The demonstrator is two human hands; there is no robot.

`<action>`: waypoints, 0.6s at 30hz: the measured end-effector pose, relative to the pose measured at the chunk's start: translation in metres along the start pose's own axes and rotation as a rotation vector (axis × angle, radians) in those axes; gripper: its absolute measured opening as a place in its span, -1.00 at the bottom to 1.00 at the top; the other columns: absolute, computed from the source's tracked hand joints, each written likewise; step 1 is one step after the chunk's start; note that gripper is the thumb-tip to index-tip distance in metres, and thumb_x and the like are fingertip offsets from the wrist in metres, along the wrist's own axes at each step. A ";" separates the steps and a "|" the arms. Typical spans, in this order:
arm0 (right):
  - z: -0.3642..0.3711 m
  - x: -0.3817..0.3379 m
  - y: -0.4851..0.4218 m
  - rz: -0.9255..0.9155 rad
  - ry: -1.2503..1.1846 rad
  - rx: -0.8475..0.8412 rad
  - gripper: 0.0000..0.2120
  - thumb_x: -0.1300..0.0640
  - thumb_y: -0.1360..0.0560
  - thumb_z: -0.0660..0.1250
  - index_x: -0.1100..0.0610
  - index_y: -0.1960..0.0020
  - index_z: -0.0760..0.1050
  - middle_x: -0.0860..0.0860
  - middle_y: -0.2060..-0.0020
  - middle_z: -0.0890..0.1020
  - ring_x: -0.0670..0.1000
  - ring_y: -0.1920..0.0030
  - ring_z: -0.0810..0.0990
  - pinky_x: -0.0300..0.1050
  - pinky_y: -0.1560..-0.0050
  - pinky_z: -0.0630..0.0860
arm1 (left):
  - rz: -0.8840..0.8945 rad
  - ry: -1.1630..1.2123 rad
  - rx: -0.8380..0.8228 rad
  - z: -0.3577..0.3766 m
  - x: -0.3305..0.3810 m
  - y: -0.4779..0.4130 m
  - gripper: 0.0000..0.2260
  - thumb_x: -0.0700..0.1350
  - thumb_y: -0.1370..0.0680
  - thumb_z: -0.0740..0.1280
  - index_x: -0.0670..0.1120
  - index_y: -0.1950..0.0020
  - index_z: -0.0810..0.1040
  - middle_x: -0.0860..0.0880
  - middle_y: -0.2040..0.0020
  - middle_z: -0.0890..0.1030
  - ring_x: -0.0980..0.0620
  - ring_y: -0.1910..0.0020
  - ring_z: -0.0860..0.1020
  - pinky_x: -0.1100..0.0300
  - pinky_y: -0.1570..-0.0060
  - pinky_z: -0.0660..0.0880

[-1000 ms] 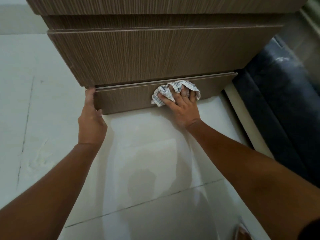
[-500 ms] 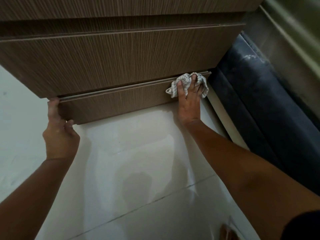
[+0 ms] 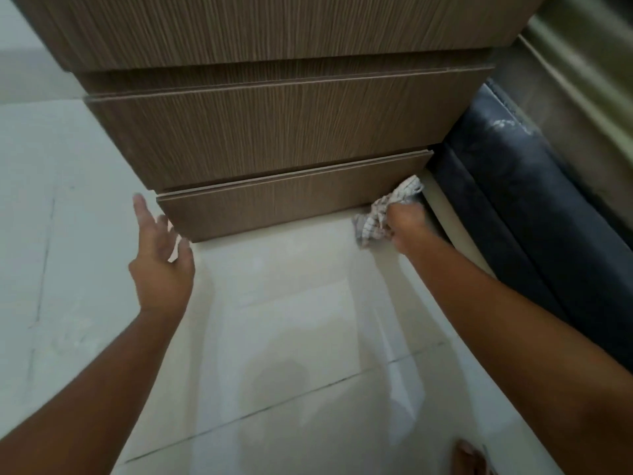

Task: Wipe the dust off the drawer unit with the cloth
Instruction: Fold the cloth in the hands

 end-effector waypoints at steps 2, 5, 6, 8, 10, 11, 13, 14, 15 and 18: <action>0.024 0.005 0.024 0.033 0.060 -0.276 -0.70 0.37 -0.61 0.18 0.31 -0.30 0.50 0.25 -0.15 0.67 0.16 0.01 0.67 0.06 -0.11 0.62 | -0.241 0.208 0.158 -0.017 -0.024 0.007 -0.45 -0.20 -0.61 0.31 0.11 -0.57 0.29 -0.02 -0.27 0.63 0.00 -0.20 0.66 0.05 0.02 0.66; 0.069 0.002 0.071 0.010 0.136 -0.707 -0.75 0.37 -0.64 0.17 0.20 -0.22 0.53 0.09 0.03 0.72 0.04 0.09 0.71 -0.02 0.07 0.69 | -0.512 0.257 0.087 -0.014 -0.035 0.013 -0.80 -0.17 -0.59 0.35 -0.05 -0.20 0.63 -0.15 -0.08 0.72 -0.03 0.09 0.73 0.15 0.29 0.65; 0.080 -0.004 0.088 -0.022 0.157 -0.830 -0.76 0.35 -0.64 0.18 0.19 -0.23 0.53 0.08 0.02 0.72 0.02 0.07 0.72 -0.04 0.06 0.70 | -0.564 0.260 -0.016 -0.005 -0.029 0.013 -0.87 -0.17 -0.59 0.37 -0.07 -0.12 0.65 -0.17 -0.09 0.71 -0.04 0.07 0.72 0.09 0.21 0.67; 0.097 -0.019 0.118 -0.085 0.177 -1.004 -0.70 0.31 -0.60 0.27 0.19 -0.32 0.49 0.13 -0.12 0.69 0.07 -0.05 0.70 0.00 -0.06 0.69 | -0.650 0.344 -0.265 0.019 -0.007 0.015 -0.84 -0.08 -0.58 0.42 -0.10 -0.12 0.65 -0.15 -0.15 0.70 -0.09 -0.10 0.68 -0.06 -0.02 0.65; 0.108 -0.032 0.135 -0.120 0.185 -1.085 -0.51 0.25 -0.51 0.33 0.21 -0.43 0.40 0.22 -0.27 0.60 0.16 -0.20 0.62 0.16 -0.24 0.59 | -0.710 0.452 -0.518 0.042 0.022 0.021 -0.58 0.16 -0.52 0.41 -0.10 -0.23 0.62 -0.11 -0.17 0.70 -0.09 -0.19 0.66 -0.12 -0.12 0.61; 0.112 -0.038 0.141 -0.144 0.185 -1.102 -0.45 0.24 -0.49 0.32 0.21 -0.47 0.35 0.25 -0.31 0.56 0.19 -0.24 0.57 0.21 -0.28 0.55 | -0.718 0.493 -0.630 0.051 0.038 0.023 -0.47 0.25 -0.46 0.39 -0.08 -0.27 0.60 -0.11 -0.16 0.70 -0.07 -0.18 0.66 -0.13 -0.14 0.61; 0.117 -0.049 0.153 -0.181 0.183 -1.129 -0.43 0.24 -0.50 0.31 0.19 -0.50 0.31 0.25 -0.32 0.53 0.20 -0.24 0.56 0.18 -0.22 0.58 | -0.662 0.509 -0.742 0.060 0.063 0.023 -0.42 0.26 -0.41 0.39 -0.07 -0.30 0.58 -0.10 -0.13 0.71 -0.07 -0.13 0.68 -0.15 -0.16 0.59; 0.119 -0.053 0.156 -0.193 0.171 -1.131 -0.45 0.25 -0.52 0.29 0.18 -0.50 0.31 0.26 -0.33 0.53 0.20 -0.24 0.56 0.15 -0.18 0.60 | -0.616 0.500 -0.748 0.061 0.072 0.019 -0.47 0.19 -0.43 0.43 -0.08 -0.30 0.58 -0.10 -0.13 0.72 -0.08 -0.11 0.69 -0.18 -0.17 0.59; 0.118 -0.058 0.159 -0.197 0.149 -1.126 -0.49 0.27 -0.56 0.26 0.17 -0.50 0.31 0.28 -0.37 0.52 0.22 -0.26 0.56 0.15 -0.16 0.61 | -0.573 0.481 -0.730 0.061 0.078 0.015 -0.53 0.09 -0.47 0.46 -0.10 -0.30 0.58 -0.10 -0.13 0.72 -0.11 -0.11 0.69 -0.21 -0.18 0.58; 0.114 -0.067 0.167 -0.186 0.127 -1.099 -0.62 0.15 -0.67 0.14 0.15 -0.46 0.39 0.22 -0.40 0.52 0.25 -0.32 0.55 0.22 -0.21 0.57 | -0.475 0.401 -0.683 0.055 0.084 0.005 -0.64 -0.13 -0.51 0.50 -0.10 -0.30 0.58 -0.10 -0.14 0.71 -0.14 -0.11 0.69 -0.25 -0.12 0.59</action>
Point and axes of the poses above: each hand's wrist, its own y-axis away from the middle knuckle, its own z-axis out of the palm, x = y × z, the point moved 9 cm from there along -y, towards the middle knuckle
